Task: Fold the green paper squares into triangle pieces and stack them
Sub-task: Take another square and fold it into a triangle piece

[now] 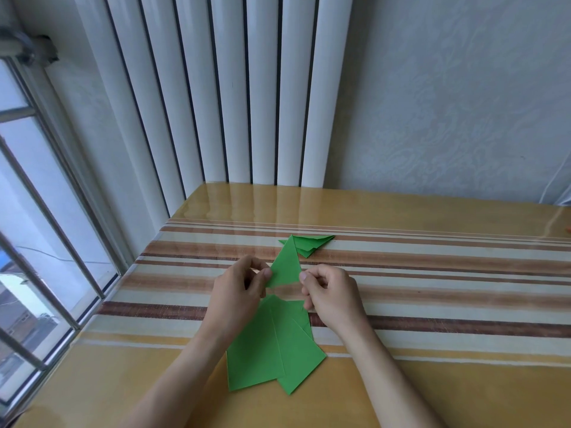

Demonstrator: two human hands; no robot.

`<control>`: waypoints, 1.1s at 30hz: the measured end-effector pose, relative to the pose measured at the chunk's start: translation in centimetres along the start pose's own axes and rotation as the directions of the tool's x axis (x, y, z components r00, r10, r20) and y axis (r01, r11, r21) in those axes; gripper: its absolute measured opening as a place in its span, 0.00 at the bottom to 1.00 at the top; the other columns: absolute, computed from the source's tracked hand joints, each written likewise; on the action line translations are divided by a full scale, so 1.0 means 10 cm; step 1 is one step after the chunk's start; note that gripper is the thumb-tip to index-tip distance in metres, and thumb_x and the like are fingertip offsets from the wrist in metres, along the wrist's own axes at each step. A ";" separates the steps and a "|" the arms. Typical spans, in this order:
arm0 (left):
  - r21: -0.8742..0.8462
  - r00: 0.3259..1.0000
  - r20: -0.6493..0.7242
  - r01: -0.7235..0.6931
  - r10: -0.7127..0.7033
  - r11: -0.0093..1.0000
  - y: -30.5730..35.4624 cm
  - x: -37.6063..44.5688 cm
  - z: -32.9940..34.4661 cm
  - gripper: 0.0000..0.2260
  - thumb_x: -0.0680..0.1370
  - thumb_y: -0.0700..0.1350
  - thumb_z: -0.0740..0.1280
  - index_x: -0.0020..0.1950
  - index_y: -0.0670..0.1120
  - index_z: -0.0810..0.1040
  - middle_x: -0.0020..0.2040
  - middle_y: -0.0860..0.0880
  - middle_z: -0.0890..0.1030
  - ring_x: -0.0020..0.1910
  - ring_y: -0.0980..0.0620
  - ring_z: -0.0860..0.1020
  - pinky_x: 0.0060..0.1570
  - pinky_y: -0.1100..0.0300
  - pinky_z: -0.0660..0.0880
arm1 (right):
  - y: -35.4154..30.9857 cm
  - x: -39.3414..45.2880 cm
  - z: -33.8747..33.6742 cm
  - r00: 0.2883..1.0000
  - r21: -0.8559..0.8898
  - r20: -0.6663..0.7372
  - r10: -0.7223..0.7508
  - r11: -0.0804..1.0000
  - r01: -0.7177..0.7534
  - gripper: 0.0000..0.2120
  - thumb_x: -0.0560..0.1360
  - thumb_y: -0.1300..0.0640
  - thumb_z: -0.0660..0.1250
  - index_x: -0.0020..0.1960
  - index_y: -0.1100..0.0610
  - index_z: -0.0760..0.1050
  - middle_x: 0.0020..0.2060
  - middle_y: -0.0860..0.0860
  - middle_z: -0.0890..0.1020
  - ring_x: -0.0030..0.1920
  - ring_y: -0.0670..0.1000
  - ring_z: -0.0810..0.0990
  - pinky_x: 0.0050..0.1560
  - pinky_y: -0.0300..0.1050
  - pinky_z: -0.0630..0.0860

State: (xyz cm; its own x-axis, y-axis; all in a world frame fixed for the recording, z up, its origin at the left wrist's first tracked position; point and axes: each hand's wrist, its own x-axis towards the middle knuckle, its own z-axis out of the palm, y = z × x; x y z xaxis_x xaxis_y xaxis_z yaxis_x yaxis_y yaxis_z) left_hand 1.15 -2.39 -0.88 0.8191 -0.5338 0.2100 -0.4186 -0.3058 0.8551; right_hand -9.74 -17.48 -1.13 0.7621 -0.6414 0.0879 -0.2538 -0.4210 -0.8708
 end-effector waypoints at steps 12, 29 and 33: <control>0.001 0.999 -0.016 0.039 -0.039 0.999 -0.05 0.01 -0.01 0.08 0.81 0.40 0.71 0.44 0.51 0.81 0.33 0.53 0.84 0.28 0.60 0.75 0.31 0.66 0.71 | 0.05 0.03 0.03 0.998 0.011 -0.055 -0.007 1.000 0.007 0.12 0.83 0.55 0.67 0.41 0.54 0.80 0.31 0.51 0.83 0.30 0.46 0.81 0.39 0.53 0.84; 0.079 0.997 0.053 -0.065 0.060 0.995 0.09 -0.04 -0.04 0.07 0.80 0.41 0.71 0.44 0.50 0.83 0.32 0.53 0.84 0.29 0.62 0.77 0.31 0.71 0.70 | 0.00 0.04 0.04 0.991 0.196 0.026 -0.131 0.973 0.123 0.08 0.76 0.52 0.76 0.53 0.49 0.79 0.45 0.45 0.85 0.46 0.45 0.84 0.48 0.47 0.80; 0.029 0.994 0.094 -0.065 0.062 0.997 0.11 -0.06 -0.05 0.07 0.80 0.41 0.70 0.43 0.50 0.83 0.32 0.52 0.84 0.28 0.62 0.75 0.30 0.71 0.69 | 0.03 0.04 0.07 0.994 0.218 0.053 -0.096 0.972 0.082 0.06 0.75 0.49 0.77 0.46 0.52 0.85 0.41 0.49 0.87 0.44 0.53 0.85 0.47 0.60 0.81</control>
State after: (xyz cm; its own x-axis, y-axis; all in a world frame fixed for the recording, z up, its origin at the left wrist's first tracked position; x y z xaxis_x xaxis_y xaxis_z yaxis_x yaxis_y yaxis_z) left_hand 0.37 -2.03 0.12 0.7512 -0.6233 0.2172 -0.4820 -0.2931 0.8257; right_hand -9.10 -17.38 -1.73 0.8136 -0.5632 0.1449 -0.0544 -0.3218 -0.9452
